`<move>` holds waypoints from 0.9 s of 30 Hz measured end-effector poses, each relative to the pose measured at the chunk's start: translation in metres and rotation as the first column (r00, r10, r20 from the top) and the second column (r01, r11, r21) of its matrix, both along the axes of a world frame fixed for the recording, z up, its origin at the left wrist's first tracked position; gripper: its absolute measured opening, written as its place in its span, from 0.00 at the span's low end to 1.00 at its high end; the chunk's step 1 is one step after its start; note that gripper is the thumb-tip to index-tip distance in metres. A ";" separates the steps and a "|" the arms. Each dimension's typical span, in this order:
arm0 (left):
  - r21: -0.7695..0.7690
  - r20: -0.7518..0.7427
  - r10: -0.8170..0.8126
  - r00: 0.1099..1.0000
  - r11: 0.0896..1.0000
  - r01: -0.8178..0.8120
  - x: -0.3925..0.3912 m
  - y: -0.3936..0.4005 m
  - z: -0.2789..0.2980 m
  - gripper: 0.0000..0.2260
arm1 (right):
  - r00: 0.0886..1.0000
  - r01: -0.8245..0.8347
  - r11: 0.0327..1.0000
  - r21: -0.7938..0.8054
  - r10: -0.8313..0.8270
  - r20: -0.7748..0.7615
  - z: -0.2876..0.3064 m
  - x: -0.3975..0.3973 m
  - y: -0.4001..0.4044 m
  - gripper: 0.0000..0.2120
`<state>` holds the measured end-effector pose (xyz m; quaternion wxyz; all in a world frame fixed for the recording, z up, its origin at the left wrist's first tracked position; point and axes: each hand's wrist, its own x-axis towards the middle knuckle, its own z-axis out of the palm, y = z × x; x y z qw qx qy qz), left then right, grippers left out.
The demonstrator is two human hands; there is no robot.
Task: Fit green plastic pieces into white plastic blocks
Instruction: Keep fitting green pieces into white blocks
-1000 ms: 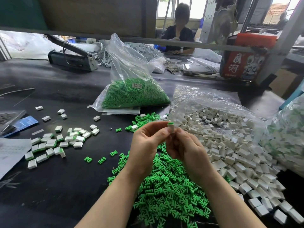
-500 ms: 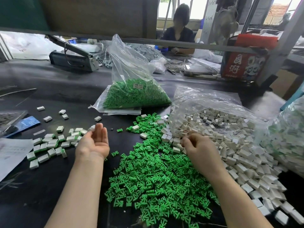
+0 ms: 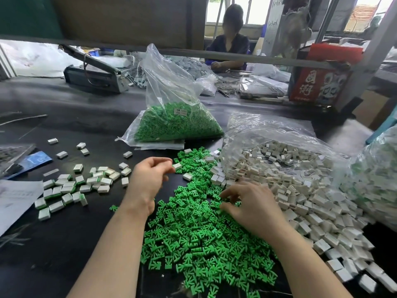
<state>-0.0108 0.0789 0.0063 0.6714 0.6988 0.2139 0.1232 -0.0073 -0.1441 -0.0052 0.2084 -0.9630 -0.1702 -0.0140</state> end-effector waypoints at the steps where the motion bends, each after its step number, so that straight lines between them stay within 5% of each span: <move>1: 0.125 -0.015 -0.075 0.997 0.989 0.077 -0.002 -0.006 -0.002 0.03 | 0.999 -0.020 1.000 -0.015 0.020 -0.025 -0.001 -0.001 0.001 0.16; 4: 0.336 -0.126 -0.306 0.944 0.882 0.331 -0.005 -0.022 -0.009 0.05 | 0.998 -0.044 0.998 -0.039 0.042 -0.041 -0.002 -0.001 0.004 0.19; 9: 0.683 -0.370 -0.293 0.881 0.557 0.472 -0.001 -0.046 -0.018 0.21 | 0.993 0.012 0.999 -0.049 -0.006 0.115 -0.005 0.001 0.004 0.14; 15: 0.671 -0.319 -0.395 0.862 0.549 0.499 -0.004 -0.052 -0.016 0.12 | 0.956 0.193 0.968 -0.159 -0.149 0.253 -0.006 0.006 -0.004 0.16; 24: 0.687 -0.291 -0.432 0.854 0.527 0.501 -0.007 -0.056 -0.017 0.08 | 0.974 0.140 0.983 -0.115 -0.116 0.192 -0.008 0.005 -0.001 0.09; 27: 0.668 -0.212 -0.436 0.875 0.588 0.455 -0.005 -0.057 -0.018 0.05 | 0.968 0.121 0.993 -0.002 -0.117 0.223 -0.007 0.004 -0.002 0.07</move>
